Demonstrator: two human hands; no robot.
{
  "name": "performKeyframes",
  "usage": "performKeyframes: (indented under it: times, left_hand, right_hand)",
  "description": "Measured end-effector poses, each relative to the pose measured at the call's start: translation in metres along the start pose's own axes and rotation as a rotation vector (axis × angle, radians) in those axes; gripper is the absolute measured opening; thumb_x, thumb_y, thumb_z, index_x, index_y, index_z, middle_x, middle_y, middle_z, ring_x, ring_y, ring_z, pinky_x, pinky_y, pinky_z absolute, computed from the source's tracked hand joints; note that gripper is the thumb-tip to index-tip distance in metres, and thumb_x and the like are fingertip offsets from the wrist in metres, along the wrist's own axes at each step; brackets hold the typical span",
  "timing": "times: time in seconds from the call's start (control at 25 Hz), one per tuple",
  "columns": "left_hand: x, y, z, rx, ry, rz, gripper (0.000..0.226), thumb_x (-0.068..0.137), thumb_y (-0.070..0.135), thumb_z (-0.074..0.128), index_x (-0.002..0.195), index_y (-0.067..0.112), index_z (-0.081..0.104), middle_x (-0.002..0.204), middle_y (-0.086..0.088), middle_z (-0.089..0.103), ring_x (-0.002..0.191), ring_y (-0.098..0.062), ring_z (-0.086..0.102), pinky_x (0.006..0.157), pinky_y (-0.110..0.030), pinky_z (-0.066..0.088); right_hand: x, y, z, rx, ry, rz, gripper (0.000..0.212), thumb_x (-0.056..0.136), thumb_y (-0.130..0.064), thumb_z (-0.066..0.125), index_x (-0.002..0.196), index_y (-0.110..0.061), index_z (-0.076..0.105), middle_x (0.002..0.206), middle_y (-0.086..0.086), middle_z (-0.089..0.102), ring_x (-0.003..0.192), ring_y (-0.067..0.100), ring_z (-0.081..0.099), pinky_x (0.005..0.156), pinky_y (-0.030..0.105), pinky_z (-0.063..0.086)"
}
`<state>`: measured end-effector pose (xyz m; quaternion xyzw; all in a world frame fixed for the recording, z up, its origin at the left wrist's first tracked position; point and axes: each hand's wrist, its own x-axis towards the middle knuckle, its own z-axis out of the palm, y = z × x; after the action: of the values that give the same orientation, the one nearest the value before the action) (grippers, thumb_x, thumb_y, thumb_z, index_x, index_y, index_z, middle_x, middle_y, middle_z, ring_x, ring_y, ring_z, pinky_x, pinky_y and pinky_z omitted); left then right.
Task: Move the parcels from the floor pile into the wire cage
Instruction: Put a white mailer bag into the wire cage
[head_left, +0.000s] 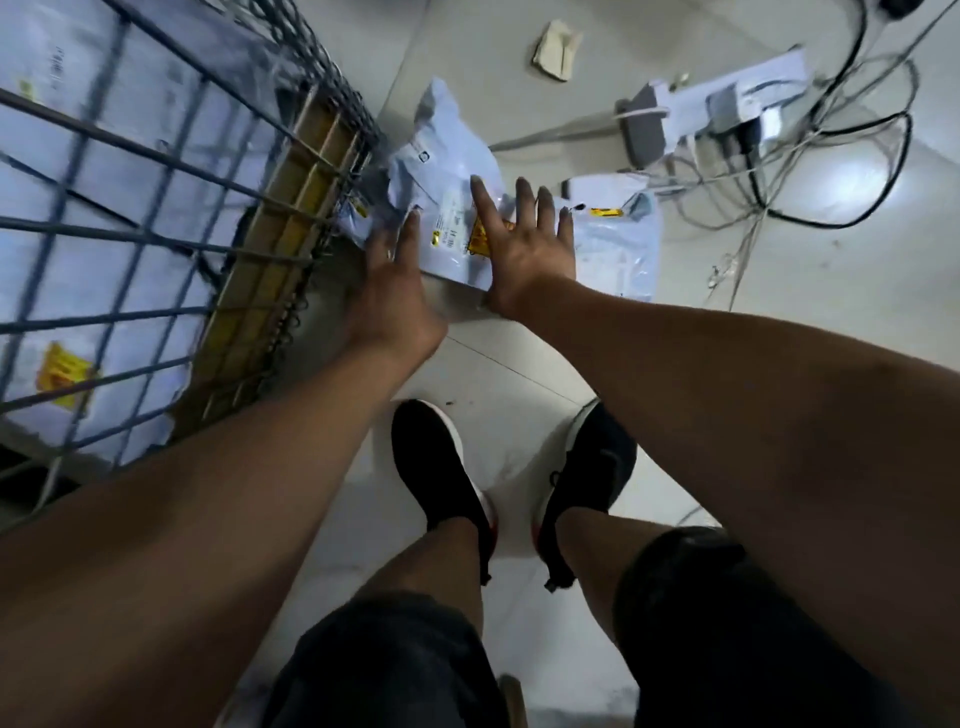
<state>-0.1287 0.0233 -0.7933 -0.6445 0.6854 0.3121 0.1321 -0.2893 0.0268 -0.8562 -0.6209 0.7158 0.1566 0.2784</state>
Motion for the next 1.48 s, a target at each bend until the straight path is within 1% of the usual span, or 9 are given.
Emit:
performKeyframes:
  times: [0.12,0.2,0.36,0.6,0.84,0.96,1.12,1.24,1.48]
  left_hand:
    - [0.021,-0.021,0.029,0.035,-0.013,-0.01,0.107,0.081,0.019,0.075,0.163,0.034,0.008,0.167,-0.006,0.015,0.144,-0.036,0.037,0.105,-0.048,0.047]
    - [0.029,-0.029,0.04,0.022,-0.018,-0.029,0.106,0.08,0.02,0.075,0.163,0.034,0.01,0.166,-0.006,0.018,0.142,-0.036,0.038,0.104,-0.048,0.048]
    - [0.021,-0.025,0.033,0.01,-0.005,-0.026,0.11,0.08,0.019,0.077,0.162,0.035,0.007,0.166,-0.006,0.014,0.14,-0.035,0.041,0.101,-0.044,0.05]
    - [-0.07,0.029,-0.046,-0.157,-0.026,-0.003,0.107,0.079,0.002,0.067,0.159,0.049,0.015,0.165,-0.004,0.015,0.14,-0.034,0.041,0.104,-0.047,0.049]
    - [-0.196,0.089,-0.173,-0.342,-0.032,0.001,0.106,0.08,0.0,0.062,0.16,0.049,0.014,0.162,-0.002,0.022,0.131,-0.03,0.052,0.092,-0.04,0.054]
    - [-0.251,0.103,-0.237,-0.409,0.083,0.046,0.107,0.078,-0.001,0.067,0.161,0.046,0.018,0.161,-0.004,0.027,0.13,-0.031,0.054,0.09,-0.042,0.056]
    - [-0.309,0.107,-0.294,-0.51,0.227,0.09,0.108,0.082,-0.003,0.067,0.159,0.053,0.015,0.162,0.002,0.03,0.141,-0.026,0.046,0.104,-0.046,0.051]
    - [-0.35,0.097,-0.333,-0.541,0.343,0.1,0.11,0.084,-0.002,0.07,0.157,0.057,0.013,0.158,0.006,0.034,0.137,-0.02,0.049,0.102,-0.046,0.053]
    - [-0.409,0.04,-0.383,-0.559,0.593,-0.03,0.104,0.082,-0.001,0.067,0.16,0.046,0.019,0.149,0.005,0.04,0.132,-0.016,0.049,0.095,-0.038,0.055]
  right_hand:
    - [0.026,-0.005,0.036,-0.059,0.035,0.017,0.118,0.085,-0.03,0.067,0.154,-0.035,-0.028,0.167,0.024,-0.003,0.153,0.047,-0.001,0.119,0.066,0.008]
    - [0.034,-0.006,0.05,-0.094,0.098,0.026,0.111,0.087,-0.024,0.061,0.155,-0.033,-0.027,0.164,0.026,0.005,0.15,0.05,0.008,0.116,0.068,0.013]
    - [0.015,0.001,0.03,-0.019,0.106,0.047,0.132,0.065,-0.036,0.08,0.158,-0.035,-0.013,0.15,0.024,0.026,0.135,0.046,0.029,0.112,0.068,0.022]
    - [-0.115,-0.005,-0.075,0.153,0.071,0.193,0.136,0.053,-0.055,0.084,0.155,-0.048,-0.004,0.144,0.016,0.032,0.127,0.041,0.034,0.101,0.059,0.034]
    - [-0.256,-0.028,-0.229,0.14,0.084,0.218,0.121,0.05,-0.086,0.069,0.151,-0.059,0.008,0.135,0.01,0.032,0.12,0.034,0.034,0.092,0.052,0.031]
    - [-0.314,-0.04,-0.309,0.148,0.107,0.179,0.115,0.055,-0.091,0.062,0.151,-0.06,0.007,0.142,0.012,0.027,0.123,0.035,0.03,0.094,0.054,0.029]
    - [-0.371,-0.061,-0.38,0.169,0.169,0.108,0.108,0.061,-0.095,0.053,0.151,-0.061,0.005,0.141,0.013,0.026,0.122,0.034,0.025,0.093,0.054,0.027]
    - [-0.4,-0.083,-0.412,0.168,0.227,0.023,0.107,0.06,-0.099,0.047,0.152,-0.06,0.006,0.141,0.014,0.027,0.126,0.036,0.027,0.096,0.057,0.029]
    - [-0.411,-0.159,-0.454,0.021,0.303,-0.203,0.106,0.059,-0.102,0.041,0.151,-0.059,0.011,0.137,0.012,0.03,0.123,0.036,0.03,0.097,0.057,0.03]
